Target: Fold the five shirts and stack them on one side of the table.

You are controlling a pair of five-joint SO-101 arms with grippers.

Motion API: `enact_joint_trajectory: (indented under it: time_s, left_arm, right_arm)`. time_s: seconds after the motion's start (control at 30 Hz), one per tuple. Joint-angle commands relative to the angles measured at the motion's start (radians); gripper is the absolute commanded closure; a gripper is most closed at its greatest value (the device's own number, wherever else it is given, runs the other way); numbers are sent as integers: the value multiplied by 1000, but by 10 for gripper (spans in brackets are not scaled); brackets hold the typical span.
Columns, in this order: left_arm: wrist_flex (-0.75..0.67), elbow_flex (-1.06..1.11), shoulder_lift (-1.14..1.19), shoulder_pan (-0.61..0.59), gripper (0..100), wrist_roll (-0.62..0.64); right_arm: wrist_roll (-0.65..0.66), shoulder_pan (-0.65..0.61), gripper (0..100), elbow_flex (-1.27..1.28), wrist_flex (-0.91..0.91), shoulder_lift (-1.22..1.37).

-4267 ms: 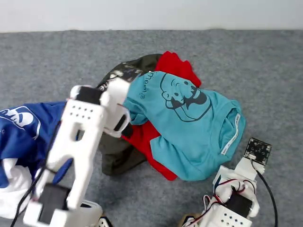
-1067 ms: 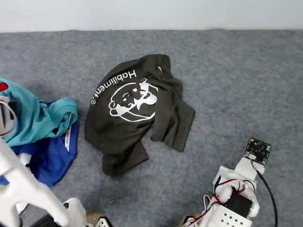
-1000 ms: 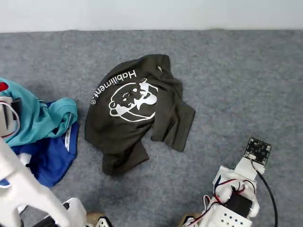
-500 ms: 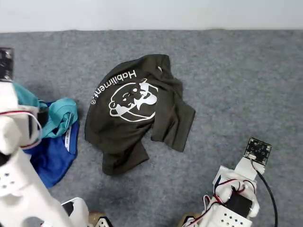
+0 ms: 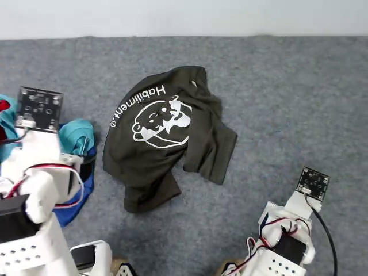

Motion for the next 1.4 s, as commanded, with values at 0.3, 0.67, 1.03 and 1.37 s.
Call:
enact_joint_trajectory:
  time_s: [0.3, 0.67, 1.03, 1.37]
  left_arm:
    - [-40, 232, -9, 411, 721, 58]
    - [-209, 467, 89, 626, 721, 52]
    - [-384, 401, 470, 684, 720, 25]
    - [-543, 395, 713, 686, 720, 25]
  right_arm:
    - [9, 12, 989, 15, 2, -2]
    - [9, 12, 989, 15, 2, -2]
    - [9, 12, 989, 15, 2, -2]
    - [9, 12, 989, 15, 2, -2]
